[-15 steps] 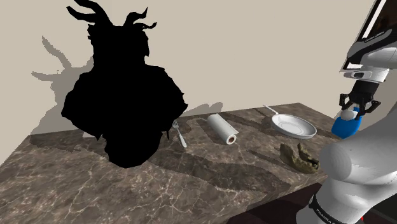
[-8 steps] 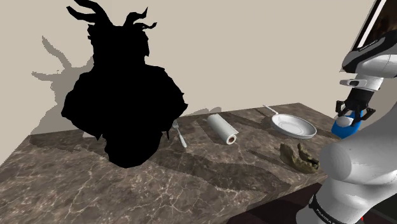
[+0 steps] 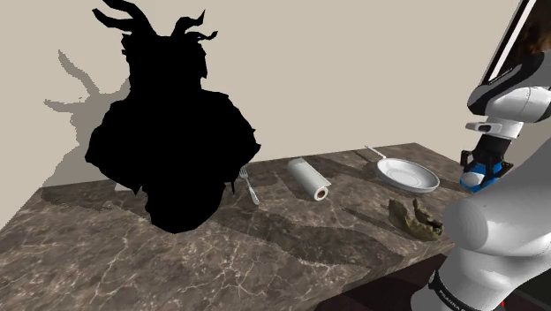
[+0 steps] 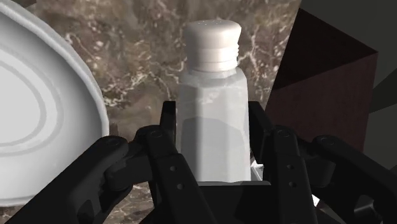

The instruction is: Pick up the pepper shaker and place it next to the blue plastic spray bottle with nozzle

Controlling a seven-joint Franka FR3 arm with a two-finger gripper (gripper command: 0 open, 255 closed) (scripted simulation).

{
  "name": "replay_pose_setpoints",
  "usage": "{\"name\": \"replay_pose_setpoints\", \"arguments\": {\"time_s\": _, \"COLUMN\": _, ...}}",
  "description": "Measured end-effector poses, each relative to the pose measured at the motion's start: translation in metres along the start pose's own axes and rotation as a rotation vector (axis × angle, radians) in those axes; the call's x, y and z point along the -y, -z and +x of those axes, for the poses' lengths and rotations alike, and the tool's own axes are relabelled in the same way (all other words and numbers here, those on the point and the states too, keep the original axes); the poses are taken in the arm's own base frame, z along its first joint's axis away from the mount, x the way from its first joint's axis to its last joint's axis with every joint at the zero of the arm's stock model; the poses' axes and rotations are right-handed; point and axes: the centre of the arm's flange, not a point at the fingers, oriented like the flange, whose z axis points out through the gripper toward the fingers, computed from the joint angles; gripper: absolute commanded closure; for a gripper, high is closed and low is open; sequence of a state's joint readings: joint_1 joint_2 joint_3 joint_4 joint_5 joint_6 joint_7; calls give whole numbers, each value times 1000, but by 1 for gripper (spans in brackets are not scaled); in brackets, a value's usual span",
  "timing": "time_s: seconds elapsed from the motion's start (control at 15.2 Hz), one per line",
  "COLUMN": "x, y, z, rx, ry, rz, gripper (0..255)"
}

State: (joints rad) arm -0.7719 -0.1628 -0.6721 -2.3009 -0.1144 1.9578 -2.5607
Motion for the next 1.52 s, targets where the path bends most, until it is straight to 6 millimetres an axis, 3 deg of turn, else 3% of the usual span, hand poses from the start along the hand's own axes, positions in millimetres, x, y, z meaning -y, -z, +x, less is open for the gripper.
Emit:
{"name": "replay_pose_setpoints", "arguments": {"time_s": 0.99, "x": -9, "y": -78, "z": -13, "rx": 0, "ry": 0, "rz": 0, "gripper": 255}}
{"name": "replay_pose_setpoints", "arguments": {"time_s": 1.45, "x": -9, "y": -85, "z": -15, "rx": 0, "ry": 0, "rz": 0, "gripper": 255}}
{"name": "replay_pose_setpoints", "arguments": {"time_s": 1.52, "x": -9, "y": -85, "z": -15, "rx": 0, "ry": 0, "rz": 0, "gripper": 0}}
